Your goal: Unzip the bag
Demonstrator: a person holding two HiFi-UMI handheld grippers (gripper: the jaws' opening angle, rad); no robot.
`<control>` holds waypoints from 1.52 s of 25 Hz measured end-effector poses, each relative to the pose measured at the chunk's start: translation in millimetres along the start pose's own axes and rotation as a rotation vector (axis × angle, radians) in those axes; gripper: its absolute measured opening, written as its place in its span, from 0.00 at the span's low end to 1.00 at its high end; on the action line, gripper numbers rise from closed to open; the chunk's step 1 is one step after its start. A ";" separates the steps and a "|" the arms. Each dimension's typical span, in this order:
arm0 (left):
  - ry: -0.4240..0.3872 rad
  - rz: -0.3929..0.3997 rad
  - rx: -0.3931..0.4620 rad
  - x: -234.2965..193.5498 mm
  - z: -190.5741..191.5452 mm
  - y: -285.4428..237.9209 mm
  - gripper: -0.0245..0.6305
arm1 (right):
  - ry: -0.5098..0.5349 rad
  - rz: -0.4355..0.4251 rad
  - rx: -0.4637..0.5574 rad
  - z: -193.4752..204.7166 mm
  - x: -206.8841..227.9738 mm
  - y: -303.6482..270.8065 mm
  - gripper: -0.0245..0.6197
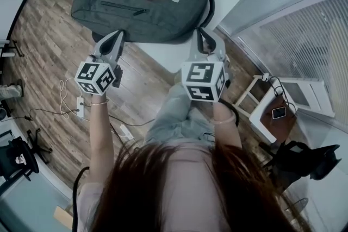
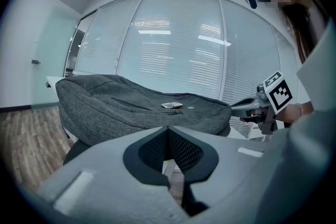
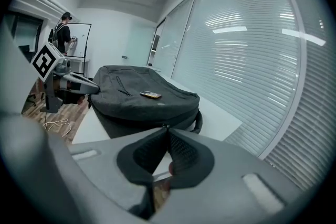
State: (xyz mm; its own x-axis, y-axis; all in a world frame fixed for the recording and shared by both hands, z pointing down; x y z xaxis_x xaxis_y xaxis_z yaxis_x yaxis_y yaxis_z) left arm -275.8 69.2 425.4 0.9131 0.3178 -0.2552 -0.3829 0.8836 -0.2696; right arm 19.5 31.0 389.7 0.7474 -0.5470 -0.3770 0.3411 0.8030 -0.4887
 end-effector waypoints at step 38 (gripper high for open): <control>-0.036 0.059 -0.028 -2.9 -1.0 -1.1 0.04 | 0.075 -0.149 -0.061 -11.2 77.3 -55.1 0.06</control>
State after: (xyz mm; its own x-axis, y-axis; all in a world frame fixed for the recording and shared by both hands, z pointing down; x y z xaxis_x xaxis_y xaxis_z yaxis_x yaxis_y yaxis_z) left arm -278.1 66.9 425.5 0.8933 0.3813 -0.2380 -0.4391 0.8533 -0.2810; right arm 52.1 -58.2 378.7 0.6461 -0.6766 -0.3533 0.4081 0.6974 -0.5891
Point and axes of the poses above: the fingertips, and each gripper's own axes: y backward along the fingers, x to its right, z out of its underside, the point moved 10 cm from there along y, backward along the fingers, and after that the axes turned 6 degrees about y, right-handed, at the moved point
